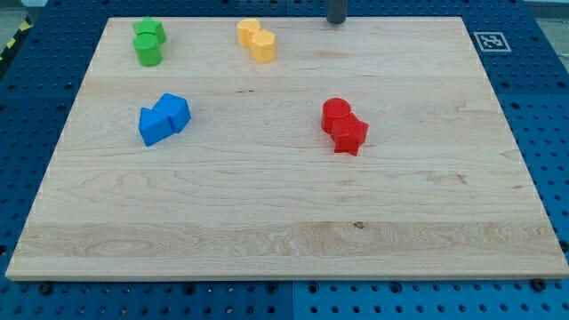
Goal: Separate green circle and green star
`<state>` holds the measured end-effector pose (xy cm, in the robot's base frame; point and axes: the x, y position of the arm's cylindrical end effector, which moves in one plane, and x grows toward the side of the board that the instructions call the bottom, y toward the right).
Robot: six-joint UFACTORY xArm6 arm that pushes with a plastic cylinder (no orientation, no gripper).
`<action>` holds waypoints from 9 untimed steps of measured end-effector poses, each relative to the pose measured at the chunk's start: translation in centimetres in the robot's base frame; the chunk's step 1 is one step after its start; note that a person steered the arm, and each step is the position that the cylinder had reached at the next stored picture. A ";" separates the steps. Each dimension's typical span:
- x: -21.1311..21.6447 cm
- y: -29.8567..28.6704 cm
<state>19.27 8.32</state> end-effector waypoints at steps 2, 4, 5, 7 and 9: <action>0.3 0.0; 0.7 0.0; 4.2 -0.1; 8.4 -2.4; 10.6 -7.0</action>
<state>29.91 1.35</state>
